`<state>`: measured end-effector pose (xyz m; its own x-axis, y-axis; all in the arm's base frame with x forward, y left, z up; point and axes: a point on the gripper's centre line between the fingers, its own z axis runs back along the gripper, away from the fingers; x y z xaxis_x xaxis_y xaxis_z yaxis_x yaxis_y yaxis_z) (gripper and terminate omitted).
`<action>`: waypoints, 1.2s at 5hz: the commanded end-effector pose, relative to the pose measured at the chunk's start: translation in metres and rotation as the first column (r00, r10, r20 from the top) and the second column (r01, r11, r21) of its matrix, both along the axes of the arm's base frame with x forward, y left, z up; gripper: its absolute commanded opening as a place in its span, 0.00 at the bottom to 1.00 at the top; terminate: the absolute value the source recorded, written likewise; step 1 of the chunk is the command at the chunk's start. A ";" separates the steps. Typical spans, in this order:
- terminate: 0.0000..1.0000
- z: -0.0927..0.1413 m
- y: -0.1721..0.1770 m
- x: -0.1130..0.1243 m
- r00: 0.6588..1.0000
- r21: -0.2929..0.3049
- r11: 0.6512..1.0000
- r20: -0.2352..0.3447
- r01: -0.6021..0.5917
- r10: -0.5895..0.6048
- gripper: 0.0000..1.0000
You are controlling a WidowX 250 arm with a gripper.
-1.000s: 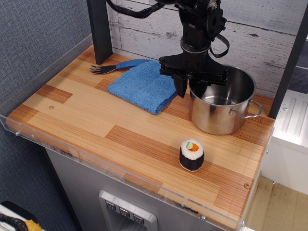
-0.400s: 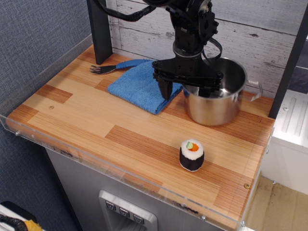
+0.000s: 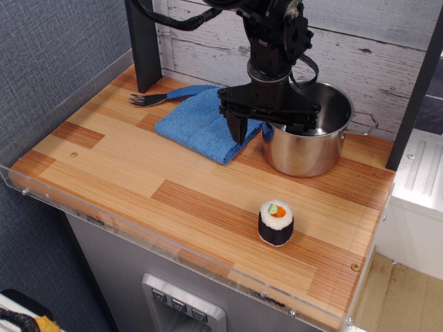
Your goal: Move the pot to the right of the blue towel
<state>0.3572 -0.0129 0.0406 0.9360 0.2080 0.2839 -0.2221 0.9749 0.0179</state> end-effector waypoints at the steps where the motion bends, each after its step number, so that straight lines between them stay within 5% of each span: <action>1: 0.00 0.028 0.009 -0.007 0.997 -0.017 1.000 0.073 -0.018 0.019 1.00; 5: 0.00 0.159 0.043 -0.011 0.935 -0.077 0.994 0.341 -0.073 0.095 1.00; 6: 0.00 0.176 0.047 -0.019 0.914 -0.027 0.995 0.394 -0.098 0.100 1.00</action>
<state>0.3490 0.0359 0.2066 0.7480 0.3004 0.5918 -0.3116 0.9463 -0.0864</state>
